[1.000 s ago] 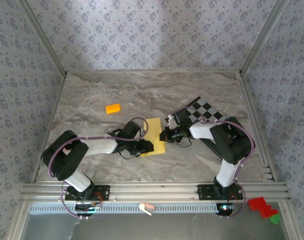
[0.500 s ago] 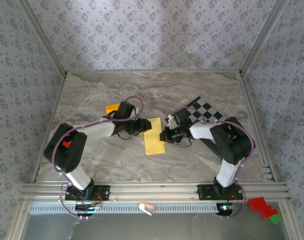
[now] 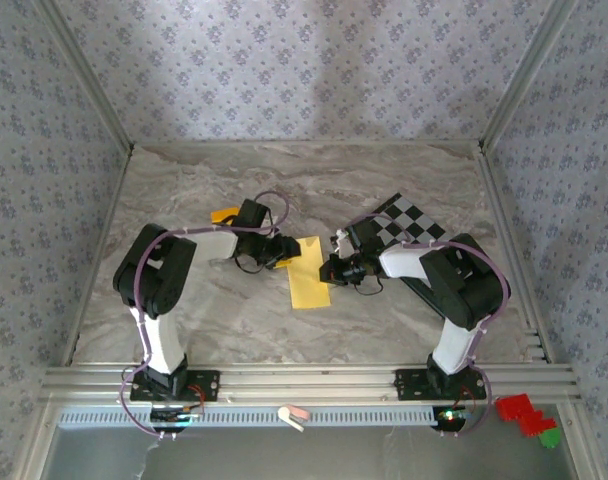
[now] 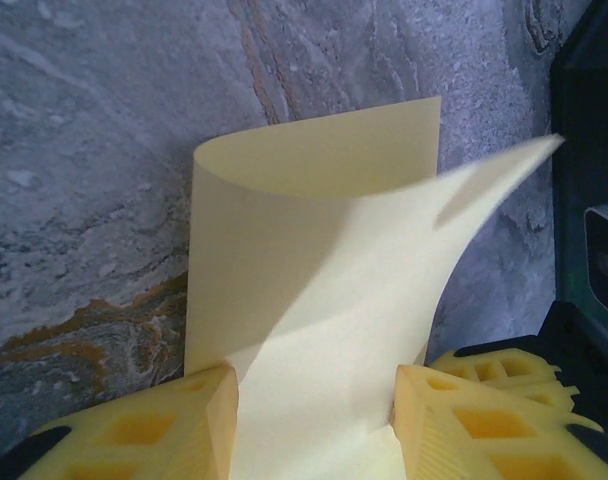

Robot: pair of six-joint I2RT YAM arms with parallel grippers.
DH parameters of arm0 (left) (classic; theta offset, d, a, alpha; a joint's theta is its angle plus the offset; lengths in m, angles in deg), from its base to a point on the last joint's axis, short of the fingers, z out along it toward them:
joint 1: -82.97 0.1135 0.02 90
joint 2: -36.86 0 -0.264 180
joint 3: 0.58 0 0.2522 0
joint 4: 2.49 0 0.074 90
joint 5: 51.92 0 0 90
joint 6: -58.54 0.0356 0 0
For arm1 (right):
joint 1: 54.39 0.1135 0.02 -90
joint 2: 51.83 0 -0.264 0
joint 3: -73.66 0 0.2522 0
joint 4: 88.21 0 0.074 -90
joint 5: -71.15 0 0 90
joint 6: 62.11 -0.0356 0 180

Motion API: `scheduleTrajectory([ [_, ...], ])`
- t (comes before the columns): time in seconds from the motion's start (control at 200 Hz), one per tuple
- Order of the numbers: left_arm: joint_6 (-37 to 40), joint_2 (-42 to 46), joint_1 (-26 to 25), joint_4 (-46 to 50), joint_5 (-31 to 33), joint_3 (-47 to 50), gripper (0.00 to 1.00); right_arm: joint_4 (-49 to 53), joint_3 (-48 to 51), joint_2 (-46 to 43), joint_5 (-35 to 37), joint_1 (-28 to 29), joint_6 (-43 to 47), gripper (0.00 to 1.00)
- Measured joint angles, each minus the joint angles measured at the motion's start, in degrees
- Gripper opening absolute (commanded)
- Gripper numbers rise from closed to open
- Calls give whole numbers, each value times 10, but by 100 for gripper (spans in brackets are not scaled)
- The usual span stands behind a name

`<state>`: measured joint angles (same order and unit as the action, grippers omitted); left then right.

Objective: Fold a paper plane with a square sheet of paper (pick it up from the middle)
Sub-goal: First fold the square sheet of paper in half at the center of the table.

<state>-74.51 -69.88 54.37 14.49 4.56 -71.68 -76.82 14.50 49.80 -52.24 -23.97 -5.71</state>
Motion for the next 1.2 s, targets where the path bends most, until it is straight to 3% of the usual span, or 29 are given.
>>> scheduleTrajectory([
  [0.315, 6, 20, -3, 1, -8, -28, 46, 0, 0, 0, 0, 0, 0, 0],
  [0.64, 26, -44, 15, 12, -7, -58, 46, 0, 0, 0, 0, 0, 0, 0],
  [1.199, 51, -40, 26, 43, -8, -105, 47, 0, 0, 0, 0, 0, 0, 0],
])
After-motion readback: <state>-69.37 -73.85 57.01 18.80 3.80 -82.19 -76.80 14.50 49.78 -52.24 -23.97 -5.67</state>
